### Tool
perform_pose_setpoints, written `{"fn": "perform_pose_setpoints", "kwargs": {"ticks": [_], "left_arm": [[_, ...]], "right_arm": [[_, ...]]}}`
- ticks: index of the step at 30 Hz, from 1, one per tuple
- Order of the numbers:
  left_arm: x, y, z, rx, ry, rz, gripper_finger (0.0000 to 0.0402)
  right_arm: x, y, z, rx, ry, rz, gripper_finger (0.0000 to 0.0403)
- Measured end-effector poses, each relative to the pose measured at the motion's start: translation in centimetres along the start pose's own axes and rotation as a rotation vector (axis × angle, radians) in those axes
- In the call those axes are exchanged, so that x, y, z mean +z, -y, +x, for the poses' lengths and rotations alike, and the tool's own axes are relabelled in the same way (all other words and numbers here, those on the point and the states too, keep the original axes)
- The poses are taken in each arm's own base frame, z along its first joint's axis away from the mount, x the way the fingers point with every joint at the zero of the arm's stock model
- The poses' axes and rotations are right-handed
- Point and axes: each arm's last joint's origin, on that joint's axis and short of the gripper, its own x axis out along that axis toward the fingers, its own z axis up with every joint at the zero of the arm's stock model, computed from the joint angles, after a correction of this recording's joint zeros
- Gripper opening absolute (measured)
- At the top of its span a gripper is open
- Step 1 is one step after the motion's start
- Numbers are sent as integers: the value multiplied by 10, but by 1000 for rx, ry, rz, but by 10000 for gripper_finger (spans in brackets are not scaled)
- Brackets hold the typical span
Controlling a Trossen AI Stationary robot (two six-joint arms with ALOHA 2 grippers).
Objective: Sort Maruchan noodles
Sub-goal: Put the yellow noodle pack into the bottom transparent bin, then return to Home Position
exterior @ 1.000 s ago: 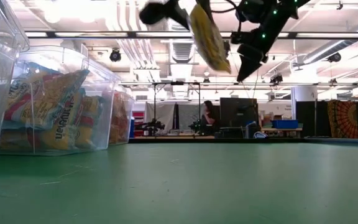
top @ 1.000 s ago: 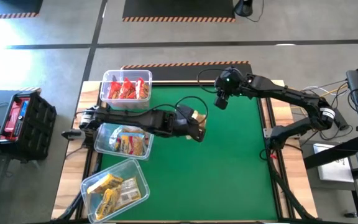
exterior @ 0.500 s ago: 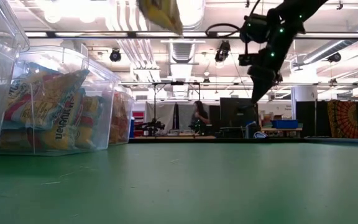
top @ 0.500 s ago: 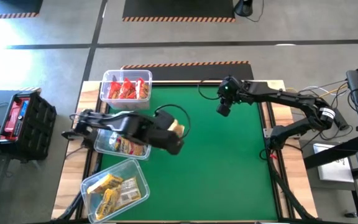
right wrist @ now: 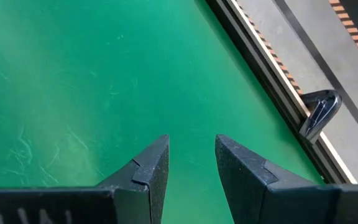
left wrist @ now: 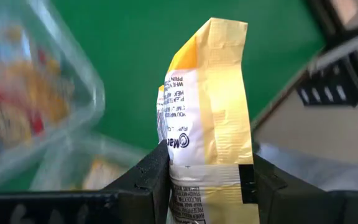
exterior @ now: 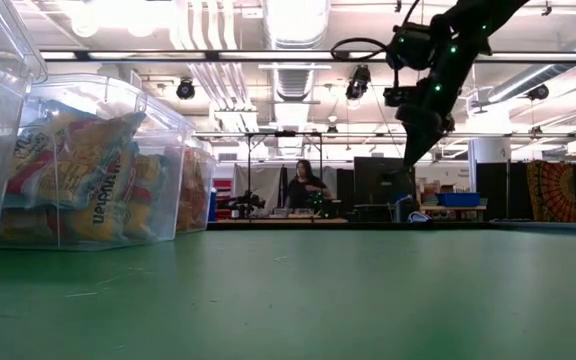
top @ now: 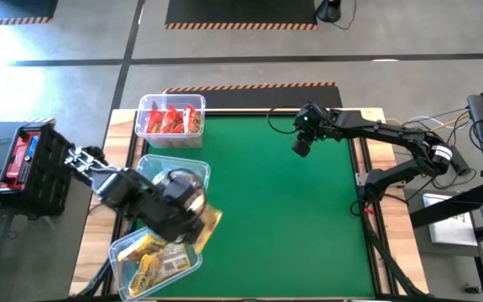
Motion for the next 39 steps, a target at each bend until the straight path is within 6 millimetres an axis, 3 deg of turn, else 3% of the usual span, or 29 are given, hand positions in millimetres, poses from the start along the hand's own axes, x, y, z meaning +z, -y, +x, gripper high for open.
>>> {"fn": "perform_pose_setpoints", "kwargs": {"ticks": [8, 12, 17, 26, 34, 39], "left_arm": [[-47, -36, -11, 50, -150, -177, 114], [-67, -57, 0, 137, -165, -249, 114], [-78, -73, 20, 169, -166, -272, 116], [-87, -85, 42, 244, -190, -238, 171], [-81, -89, 28, 230, -193, -188, 206], [-72, -94, 18, 186, -50, -161, 205]], "right_arm": [[3, 0, -2, 4, 10, 61, 123], [3, 0, -2, 4, 10, 77, 123], [3, 0, -2, 22, 11, 106, 123], [3, -3, -6, 136, 23, 148, 123], [3, -2, -23, 223, 87, 184, 123], [5, -5, -49, 376, 214, 129, 123]]}}
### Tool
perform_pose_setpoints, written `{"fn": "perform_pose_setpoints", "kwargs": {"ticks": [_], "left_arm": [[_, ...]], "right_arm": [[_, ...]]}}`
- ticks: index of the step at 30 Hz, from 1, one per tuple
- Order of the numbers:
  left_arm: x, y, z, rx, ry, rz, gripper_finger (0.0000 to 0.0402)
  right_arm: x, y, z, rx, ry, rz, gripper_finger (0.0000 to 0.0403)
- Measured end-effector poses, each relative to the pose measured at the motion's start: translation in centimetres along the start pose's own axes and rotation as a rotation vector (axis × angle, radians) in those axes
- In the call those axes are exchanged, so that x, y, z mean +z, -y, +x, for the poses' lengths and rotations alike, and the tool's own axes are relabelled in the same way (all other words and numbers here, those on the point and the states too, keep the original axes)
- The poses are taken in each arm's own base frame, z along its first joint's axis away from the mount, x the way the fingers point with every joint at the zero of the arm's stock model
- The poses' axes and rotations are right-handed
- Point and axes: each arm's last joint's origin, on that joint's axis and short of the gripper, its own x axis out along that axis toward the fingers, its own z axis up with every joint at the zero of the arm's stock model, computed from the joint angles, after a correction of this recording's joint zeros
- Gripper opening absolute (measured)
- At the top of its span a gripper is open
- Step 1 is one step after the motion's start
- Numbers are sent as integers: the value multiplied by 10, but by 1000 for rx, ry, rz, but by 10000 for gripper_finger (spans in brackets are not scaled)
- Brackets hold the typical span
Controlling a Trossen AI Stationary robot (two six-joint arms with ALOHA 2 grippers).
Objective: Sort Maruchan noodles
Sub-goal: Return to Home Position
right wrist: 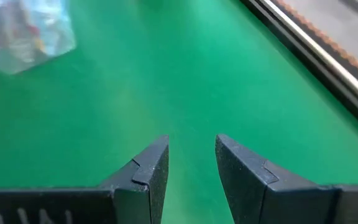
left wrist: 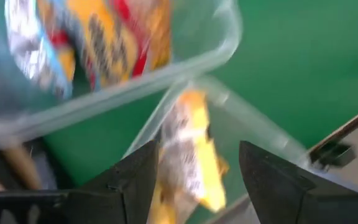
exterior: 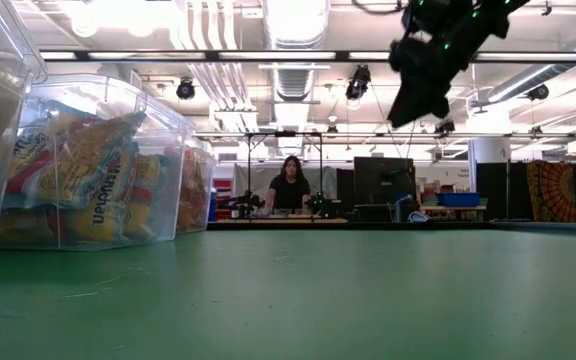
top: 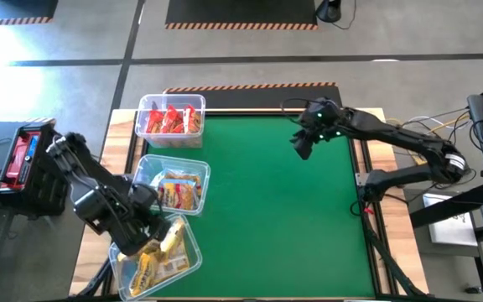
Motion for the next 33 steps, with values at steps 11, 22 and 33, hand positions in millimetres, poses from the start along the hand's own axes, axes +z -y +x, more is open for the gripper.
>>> {"fn": "perform_pose_setpoints", "kwargs": {"ticks": [11, 22, 33], "left_arm": [[22, -14, -19, -152, 352, 105, 201], [38, -29, -36, -221, 566, 187, 200], [46, -41, -46, -253, 626, 212, 200]], "right_arm": [[-7, -20, -60, 60, 191, 40, 123], [-37, -43, -62, 167, 176, 110, 123], [-79, -52, -65, 102, 232, 145, 123]]}}
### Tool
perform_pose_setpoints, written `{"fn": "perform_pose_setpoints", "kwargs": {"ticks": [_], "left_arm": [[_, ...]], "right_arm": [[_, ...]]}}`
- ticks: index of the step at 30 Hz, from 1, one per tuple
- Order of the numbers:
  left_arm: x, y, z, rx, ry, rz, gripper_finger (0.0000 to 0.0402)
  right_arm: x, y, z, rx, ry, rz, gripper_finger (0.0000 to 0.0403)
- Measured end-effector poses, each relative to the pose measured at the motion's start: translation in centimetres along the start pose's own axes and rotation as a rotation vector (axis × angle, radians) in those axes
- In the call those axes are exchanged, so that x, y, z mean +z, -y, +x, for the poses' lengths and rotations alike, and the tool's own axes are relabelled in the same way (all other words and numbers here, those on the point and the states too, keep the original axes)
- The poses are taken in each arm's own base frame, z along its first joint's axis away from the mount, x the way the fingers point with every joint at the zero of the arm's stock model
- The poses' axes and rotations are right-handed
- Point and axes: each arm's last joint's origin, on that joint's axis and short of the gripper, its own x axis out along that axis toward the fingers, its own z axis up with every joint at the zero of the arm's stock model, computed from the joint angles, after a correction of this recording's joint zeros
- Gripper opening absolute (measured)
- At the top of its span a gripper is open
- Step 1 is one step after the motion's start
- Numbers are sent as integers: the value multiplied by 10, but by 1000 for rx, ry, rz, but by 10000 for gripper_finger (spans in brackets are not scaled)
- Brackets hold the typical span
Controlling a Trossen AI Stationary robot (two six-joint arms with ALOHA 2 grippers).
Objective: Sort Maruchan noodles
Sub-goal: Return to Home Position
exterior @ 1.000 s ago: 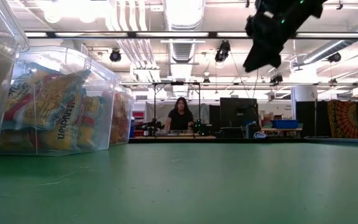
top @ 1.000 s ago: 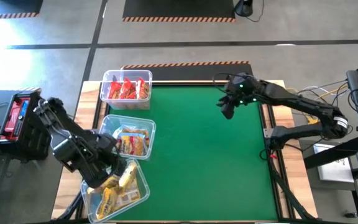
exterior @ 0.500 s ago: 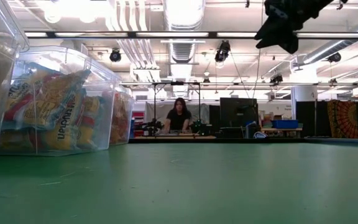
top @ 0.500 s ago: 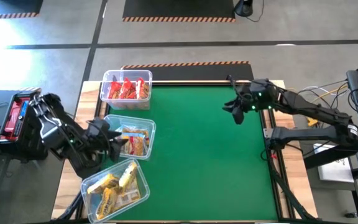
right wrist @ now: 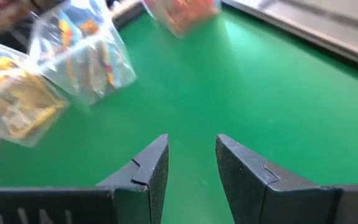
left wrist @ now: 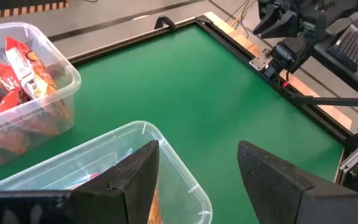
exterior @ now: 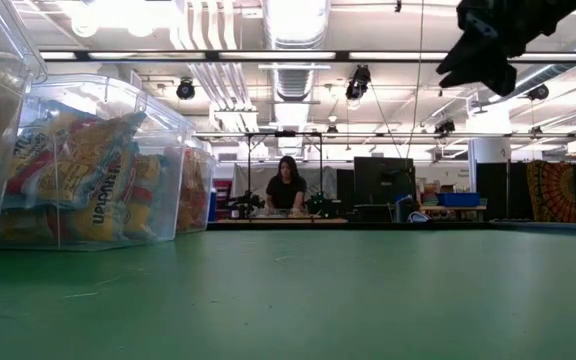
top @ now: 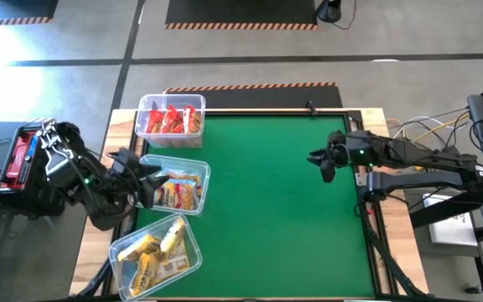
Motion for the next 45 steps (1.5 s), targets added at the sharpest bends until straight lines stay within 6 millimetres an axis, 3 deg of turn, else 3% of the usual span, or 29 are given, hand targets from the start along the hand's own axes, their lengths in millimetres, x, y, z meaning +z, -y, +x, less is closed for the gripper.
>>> {"fn": "perform_pose_setpoints", "kwargs": {"ticks": [6, 21, 45], "left_arm": [[5, -4, -2, -9, 54, 7, 200], [18, -16, -3, 9, 142, -49, 200], [25, -20, 4, 70, 176, -94, 201]], "right_arm": [[-14, 0, 0, 98, 120, -70, 123], [-52, 14, 36, 290, 428, -48, 123], [-102, 38, 57, 235, 307, -22, 123]]}}
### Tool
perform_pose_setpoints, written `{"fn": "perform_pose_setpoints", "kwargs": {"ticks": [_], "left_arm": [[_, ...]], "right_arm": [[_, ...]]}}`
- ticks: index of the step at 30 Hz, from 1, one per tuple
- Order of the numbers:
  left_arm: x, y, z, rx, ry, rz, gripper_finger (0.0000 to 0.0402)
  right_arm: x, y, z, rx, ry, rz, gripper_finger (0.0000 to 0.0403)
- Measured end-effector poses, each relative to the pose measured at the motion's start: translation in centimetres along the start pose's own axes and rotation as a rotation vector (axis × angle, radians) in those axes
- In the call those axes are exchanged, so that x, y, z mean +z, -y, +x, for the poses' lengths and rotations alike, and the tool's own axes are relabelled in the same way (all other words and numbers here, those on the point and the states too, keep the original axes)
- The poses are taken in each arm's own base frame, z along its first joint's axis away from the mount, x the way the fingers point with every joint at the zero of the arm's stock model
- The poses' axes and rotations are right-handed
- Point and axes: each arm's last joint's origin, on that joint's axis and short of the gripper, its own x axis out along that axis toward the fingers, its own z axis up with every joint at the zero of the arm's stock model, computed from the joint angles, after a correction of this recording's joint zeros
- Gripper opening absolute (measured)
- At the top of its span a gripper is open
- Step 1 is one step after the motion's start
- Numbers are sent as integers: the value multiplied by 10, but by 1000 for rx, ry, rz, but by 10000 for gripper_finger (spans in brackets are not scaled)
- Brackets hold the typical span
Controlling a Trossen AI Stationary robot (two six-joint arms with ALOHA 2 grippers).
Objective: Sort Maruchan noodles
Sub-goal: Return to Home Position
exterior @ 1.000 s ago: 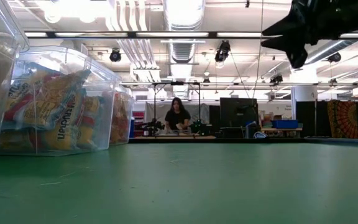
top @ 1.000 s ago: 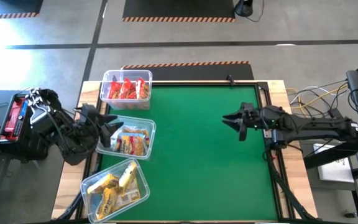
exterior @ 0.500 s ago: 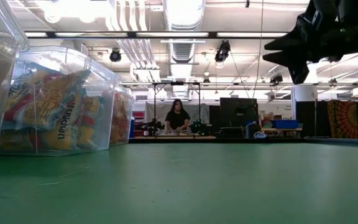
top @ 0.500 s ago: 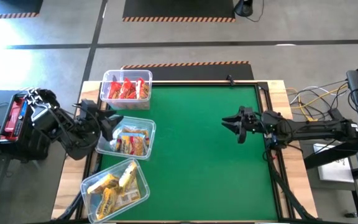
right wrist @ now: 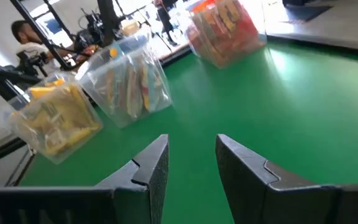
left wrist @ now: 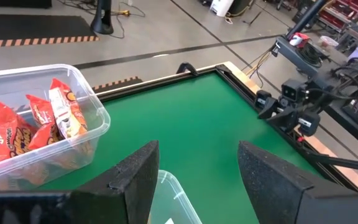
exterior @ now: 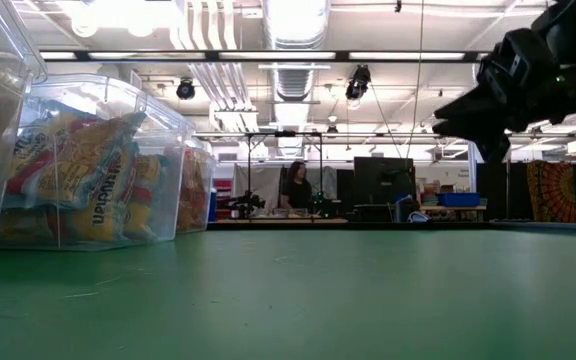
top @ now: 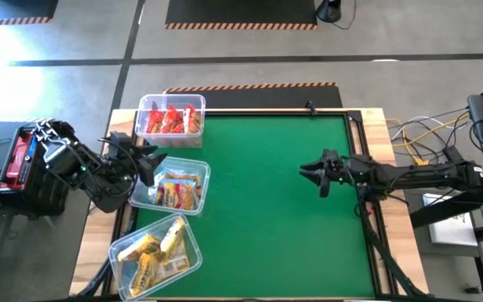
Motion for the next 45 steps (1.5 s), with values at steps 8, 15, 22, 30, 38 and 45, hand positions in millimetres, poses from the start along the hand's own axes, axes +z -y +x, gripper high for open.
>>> {"fn": "perform_pose_setpoints", "kwargs": {"ticks": [8, 15, 22, 30, 38, 45], "left_arm": [[0, 0, 0, 0, 0, -4, 201], [0, 0, 0, 0, 0, -4, 201], [0, 0, 0, 0, -1, 0, 201], [2, -2, -1, -4, -3, 153, 201], [5, -8, -3, -21, -31, 292, 201], [1, -7, -1, -12, -24, 439, 201]], "right_arm": [[-21, 10, -3, -31, -60, 72, 123], [-22, 13, -3, -127, -45, 66, 123], [-27, 17, -4, -189, -92, -7, 123], [-29, 18, -4, -190, -122, -115, 123], [-29, 18, -4, -190, -121, -111, 123], [-29, 18, -4, -190, -121, -111, 123]]}}
